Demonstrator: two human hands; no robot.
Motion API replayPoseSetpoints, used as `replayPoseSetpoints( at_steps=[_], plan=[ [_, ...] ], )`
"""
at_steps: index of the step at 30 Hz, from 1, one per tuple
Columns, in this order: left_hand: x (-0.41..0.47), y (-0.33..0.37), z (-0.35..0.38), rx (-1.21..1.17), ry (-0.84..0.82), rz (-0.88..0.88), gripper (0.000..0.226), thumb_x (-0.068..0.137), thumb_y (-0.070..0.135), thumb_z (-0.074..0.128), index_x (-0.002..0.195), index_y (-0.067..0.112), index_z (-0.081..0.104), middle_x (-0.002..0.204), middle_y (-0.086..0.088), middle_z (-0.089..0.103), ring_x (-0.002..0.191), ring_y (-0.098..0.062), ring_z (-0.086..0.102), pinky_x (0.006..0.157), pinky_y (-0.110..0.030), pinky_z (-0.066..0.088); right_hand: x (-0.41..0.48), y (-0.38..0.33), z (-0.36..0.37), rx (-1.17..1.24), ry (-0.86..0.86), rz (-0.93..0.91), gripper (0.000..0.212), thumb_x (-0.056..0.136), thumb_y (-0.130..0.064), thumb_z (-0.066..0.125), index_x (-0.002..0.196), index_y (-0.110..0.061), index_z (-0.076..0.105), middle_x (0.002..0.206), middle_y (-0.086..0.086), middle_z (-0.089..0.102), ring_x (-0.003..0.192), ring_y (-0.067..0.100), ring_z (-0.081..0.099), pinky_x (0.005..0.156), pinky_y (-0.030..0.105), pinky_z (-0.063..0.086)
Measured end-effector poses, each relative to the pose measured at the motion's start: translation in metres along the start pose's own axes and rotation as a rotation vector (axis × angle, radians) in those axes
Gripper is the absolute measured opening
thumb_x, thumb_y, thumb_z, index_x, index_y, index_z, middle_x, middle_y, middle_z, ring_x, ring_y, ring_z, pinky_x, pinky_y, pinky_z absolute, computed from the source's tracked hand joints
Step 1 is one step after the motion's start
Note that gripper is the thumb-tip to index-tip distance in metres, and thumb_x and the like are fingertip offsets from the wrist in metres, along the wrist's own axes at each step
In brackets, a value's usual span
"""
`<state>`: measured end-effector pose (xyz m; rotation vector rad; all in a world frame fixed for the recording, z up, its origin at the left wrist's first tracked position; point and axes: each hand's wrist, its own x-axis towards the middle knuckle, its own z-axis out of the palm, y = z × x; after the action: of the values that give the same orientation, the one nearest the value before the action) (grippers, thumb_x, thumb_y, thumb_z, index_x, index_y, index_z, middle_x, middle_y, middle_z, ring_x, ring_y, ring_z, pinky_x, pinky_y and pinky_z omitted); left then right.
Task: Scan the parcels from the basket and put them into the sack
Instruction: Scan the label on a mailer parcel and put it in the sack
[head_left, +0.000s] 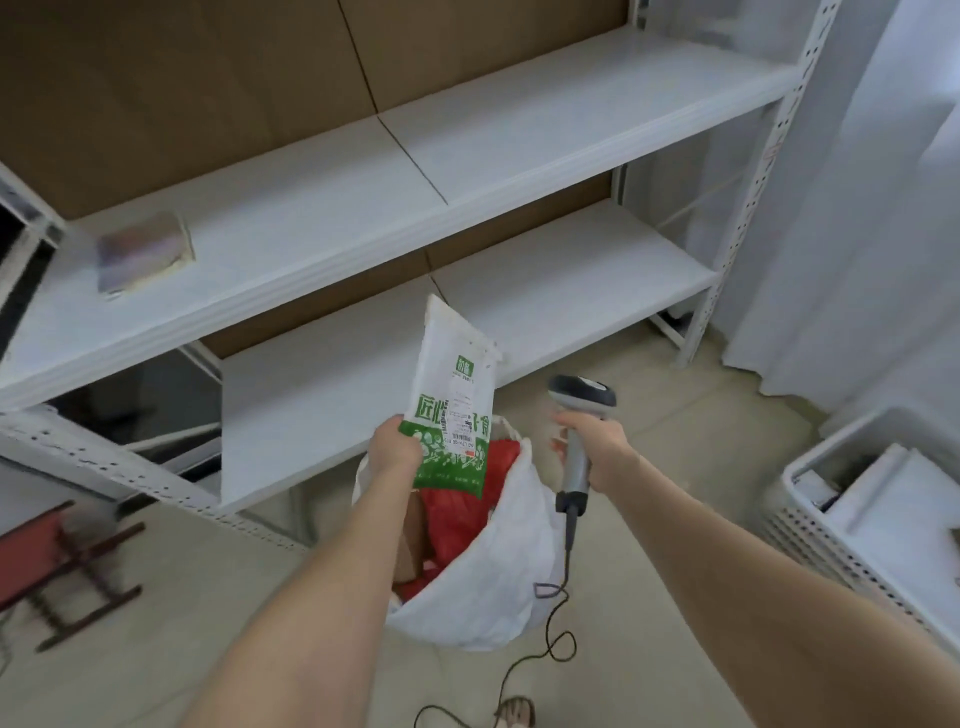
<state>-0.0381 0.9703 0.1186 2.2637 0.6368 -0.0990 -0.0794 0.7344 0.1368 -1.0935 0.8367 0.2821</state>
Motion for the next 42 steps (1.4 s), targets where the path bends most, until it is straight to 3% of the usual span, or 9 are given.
replayPoseSetpoints(
  at_steps=[3,6,10,14,18,22,30,33,42],
  plan=[
    [0.040,-0.045,-0.007,0.028,-0.031,-0.041,0.036,0.087,-0.004,0.041,0.102,0.015,0.068,0.097,-0.007,0.068,0.074,-0.018,0.058,0.059,-0.024,0.044,0.022,0.027,0.049,0.017,-0.005,0.040,0.015,0.082,-0.007,0.075,0.082,-0.004,0.060,0.069,0.009,0.058,0.050,0.019,0.060,0.043,0.021,0.049],
    [0.078,-0.089,0.000,0.021,-0.057,-0.126,0.038,0.089,0.000,0.044,0.114,0.017,0.066,0.106,-0.007,0.068,0.088,-0.023,0.064,0.075,-0.030,0.052,0.047,0.055,0.086,-0.001,-0.031,0.068,0.013,0.082,-0.003,0.073,0.086,0.000,0.060,0.071,0.012,0.058,0.054,0.021,0.059,0.047,0.025,0.050],
    [0.114,-0.135,0.030,-0.059,-0.135,-0.217,0.032,0.085,-0.004,0.045,0.103,0.015,0.065,0.104,-0.013,0.069,0.093,-0.029,0.065,0.087,-0.041,0.054,0.085,0.089,0.107,-0.004,-0.041,0.088,0.015,0.081,-0.003,0.073,0.090,0.000,0.061,0.071,0.011,0.060,0.055,0.022,0.058,0.045,0.024,0.049],
    [0.131,-0.181,0.069,0.072,-0.220,-0.255,0.024,0.086,0.005,0.047,0.099,0.013,0.065,0.107,-0.013,0.068,0.084,-0.024,0.061,0.076,-0.028,0.049,0.129,0.123,0.110,-0.032,-0.023,0.128,0.022,0.081,-0.008,0.074,0.098,-0.002,0.061,0.079,0.012,0.061,0.060,0.020,0.061,0.058,0.030,0.052],
    [0.128,-0.232,0.109,0.213,-0.329,-0.278,0.077,0.078,-0.009,0.059,0.145,0.007,0.025,0.140,-0.014,0.042,0.111,-0.026,0.053,0.087,-0.025,0.044,0.161,0.153,0.108,-0.029,-0.028,0.156,0.022,0.084,-0.009,0.072,0.102,-0.003,0.060,0.076,0.010,0.061,0.059,0.019,0.062,0.049,0.025,0.048],
    [0.123,-0.238,0.124,0.393,-0.418,-0.315,0.089,0.079,-0.004,0.066,0.149,0.004,0.013,0.141,-0.015,0.041,0.121,-0.029,0.049,0.098,-0.035,0.047,0.174,0.168,0.097,-0.044,0.010,0.150,0.026,0.082,-0.009,0.073,0.106,-0.003,0.062,0.076,0.009,0.063,0.059,0.019,0.063,0.048,0.025,0.048],
    [0.122,-0.120,0.097,0.518,-0.532,-0.042,0.052,0.091,0.014,0.052,0.141,0.011,0.038,0.140,-0.014,0.044,0.120,-0.030,0.051,0.092,-0.034,0.047,0.123,0.127,0.086,0.060,-0.017,0.082,0.011,0.084,-0.005,0.068,0.093,-0.005,0.061,0.073,0.009,0.061,0.059,0.017,0.060,0.047,0.022,0.050],
    [0.102,-0.048,0.093,0.465,-0.553,0.133,0.038,0.089,0.007,0.052,0.128,0.005,0.053,0.106,-0.010,0.059,0.089,-0.022,0.060,0.070,-0.028,0.048,0.090,0.092,0.071,0.121,0.013,0.013,0.009,0.086,-0.004,0.066,0.089,-0.006,0.058,0.068,0.008,0.060,0.056,0.015,0.059,0.049,0.022,0.049],
    [0.012,0.142,0.124,0.503,-0.597,0.459,0.046,0.090,0.010,0.054,0.135,0.007,0.048,0.139,-0.013,0.048,0.122,-0.028,0.051,0.098,-0.030,0.042,0.006,-0.014,-0.039,0.372,0.199,-0.123,0.015,0.087,-0.011,0.069,0.095,-0.009,0.057,0.076,0.010,0.061,0.059,0.015,0.061,0.057,0.027,0.050]
  ],
)
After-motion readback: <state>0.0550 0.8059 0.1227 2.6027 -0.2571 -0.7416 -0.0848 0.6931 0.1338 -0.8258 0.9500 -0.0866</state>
